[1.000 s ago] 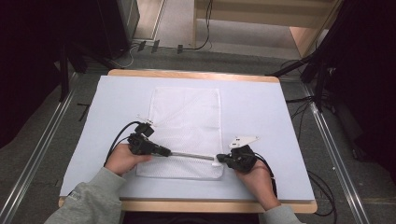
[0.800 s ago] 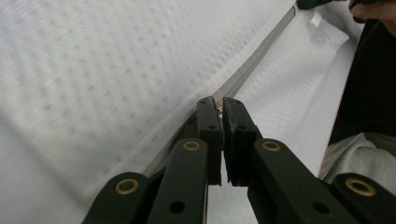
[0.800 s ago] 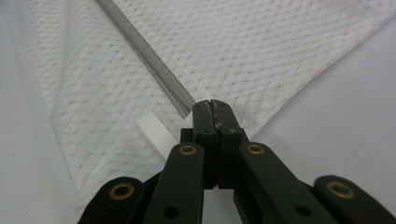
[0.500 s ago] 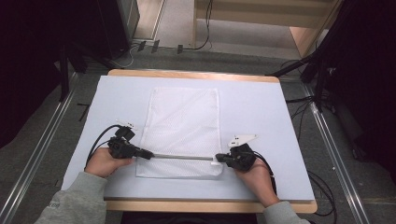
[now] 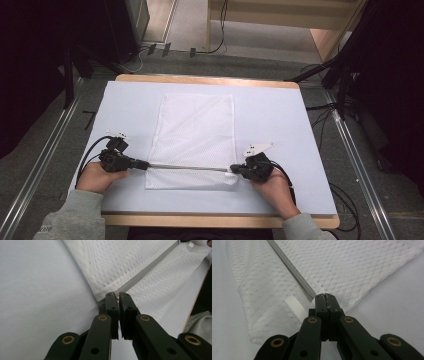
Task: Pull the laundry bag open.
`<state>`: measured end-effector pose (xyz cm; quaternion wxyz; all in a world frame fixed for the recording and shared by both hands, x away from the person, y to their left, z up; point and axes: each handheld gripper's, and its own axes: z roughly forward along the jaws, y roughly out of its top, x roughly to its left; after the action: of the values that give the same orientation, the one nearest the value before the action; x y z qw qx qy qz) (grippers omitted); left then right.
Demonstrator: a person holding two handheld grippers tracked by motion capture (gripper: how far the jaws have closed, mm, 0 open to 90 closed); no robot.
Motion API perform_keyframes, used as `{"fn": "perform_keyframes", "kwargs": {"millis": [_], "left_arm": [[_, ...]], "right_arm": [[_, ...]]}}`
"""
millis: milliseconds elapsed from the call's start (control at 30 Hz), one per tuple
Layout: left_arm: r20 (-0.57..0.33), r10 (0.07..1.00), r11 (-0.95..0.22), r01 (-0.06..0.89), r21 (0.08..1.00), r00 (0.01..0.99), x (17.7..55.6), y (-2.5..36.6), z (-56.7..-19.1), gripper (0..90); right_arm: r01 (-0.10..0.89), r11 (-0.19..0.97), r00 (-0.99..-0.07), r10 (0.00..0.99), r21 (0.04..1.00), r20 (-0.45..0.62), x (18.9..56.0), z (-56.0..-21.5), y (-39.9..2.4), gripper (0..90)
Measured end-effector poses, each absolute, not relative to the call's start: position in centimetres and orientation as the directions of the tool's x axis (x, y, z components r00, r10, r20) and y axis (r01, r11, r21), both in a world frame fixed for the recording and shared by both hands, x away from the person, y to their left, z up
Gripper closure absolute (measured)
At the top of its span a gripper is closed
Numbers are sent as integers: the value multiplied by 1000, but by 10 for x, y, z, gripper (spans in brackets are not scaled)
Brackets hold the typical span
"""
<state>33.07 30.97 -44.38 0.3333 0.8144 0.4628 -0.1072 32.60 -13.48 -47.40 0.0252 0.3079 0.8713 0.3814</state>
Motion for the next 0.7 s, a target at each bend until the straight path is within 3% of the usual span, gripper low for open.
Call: {"fn": "perform_keyframes", "kwargs": {"millis": [100, 200, 467, 567, 700], "left_arm": [[-472, 685, -335, 815, 473, 555, 328, 311, -444, 857], [-418, 695, -357, 786, 505, 585, 326, 309, -443, 655], [-348, 733, -326, 752, 574, 584, 325, 316, -436, 461], [-308, 756, -313, 732, 605, 577, 325, 321, -433, 426], [-262, 792, -288, 716, 636, 552, 326, 331, -431, 377]], "right_arm": [[541, 510, -798, 562, 669, 217, 328, -473, -135, 895], [559, 483, -800, 528, 674, 284, 333, -473, -136, 716], [528, 420, -790, 563, 738, 244, 337, -459, -147, 510], [515, 398, -781, 583, 759, 224, 339, -457, -155, 406], [531, 377, -747, 632, 759, 208, 343, -459, -169, 342]]}}
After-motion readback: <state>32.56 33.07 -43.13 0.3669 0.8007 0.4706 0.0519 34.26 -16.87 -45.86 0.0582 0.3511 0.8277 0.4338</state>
